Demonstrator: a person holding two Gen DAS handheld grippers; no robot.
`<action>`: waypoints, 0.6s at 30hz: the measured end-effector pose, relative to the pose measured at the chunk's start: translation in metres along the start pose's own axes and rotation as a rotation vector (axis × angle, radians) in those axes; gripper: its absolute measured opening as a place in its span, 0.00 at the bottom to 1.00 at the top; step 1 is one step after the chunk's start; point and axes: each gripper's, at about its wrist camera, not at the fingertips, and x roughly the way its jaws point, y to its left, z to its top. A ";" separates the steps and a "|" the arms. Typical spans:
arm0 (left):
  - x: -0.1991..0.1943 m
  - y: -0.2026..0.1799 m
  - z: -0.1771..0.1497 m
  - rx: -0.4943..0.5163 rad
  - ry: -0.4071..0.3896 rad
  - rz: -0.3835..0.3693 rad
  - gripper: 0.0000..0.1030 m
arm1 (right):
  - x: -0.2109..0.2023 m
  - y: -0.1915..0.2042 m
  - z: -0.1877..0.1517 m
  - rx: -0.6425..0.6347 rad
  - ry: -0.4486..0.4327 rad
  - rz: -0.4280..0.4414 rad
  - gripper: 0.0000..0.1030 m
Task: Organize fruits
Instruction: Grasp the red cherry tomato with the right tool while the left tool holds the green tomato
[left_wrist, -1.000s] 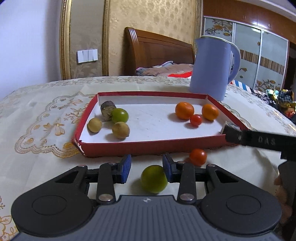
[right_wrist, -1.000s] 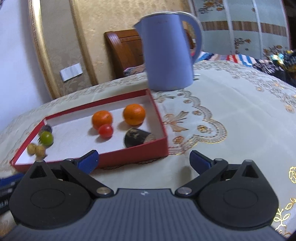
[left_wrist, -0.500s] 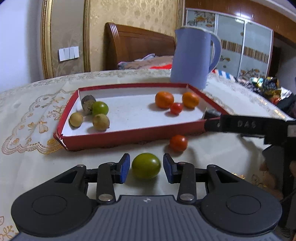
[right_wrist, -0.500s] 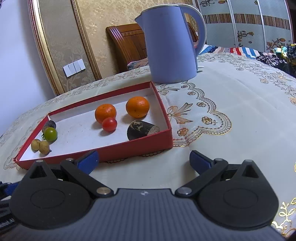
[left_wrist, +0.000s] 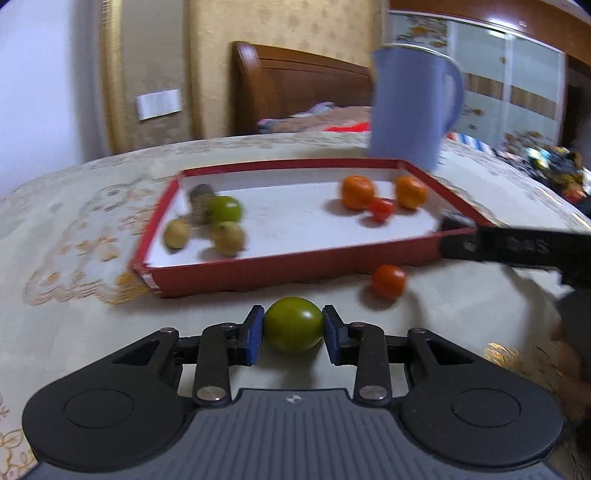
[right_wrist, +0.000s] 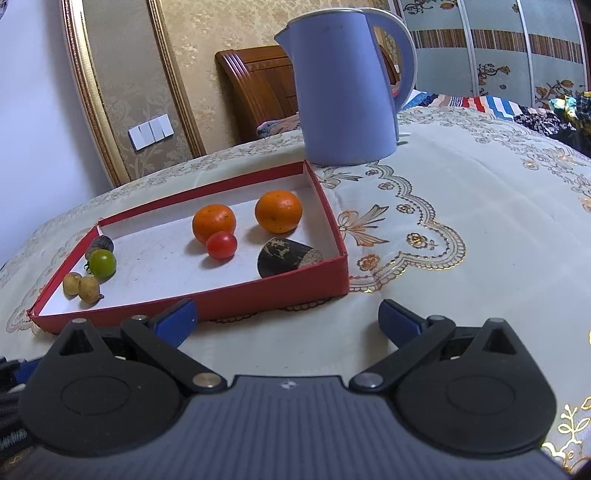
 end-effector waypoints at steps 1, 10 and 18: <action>0.001 0.006 0.001 -0.031 0.003 0.013 0.32 | -0.001 0.001 0.000 -0.007 -0.006 -0.002 1.00; 0.001 0.028 0.004 -0.127 -0.017 0.161 0.32 | -0.005 0.038 -0.009 -0.183 0.060 0.048 0.87; 0.004 0.030 0.005 -0.135 -0.005 0.171 0.32 | -0.001 0.062 -0.011 -0.231 0.065 0.075 0.77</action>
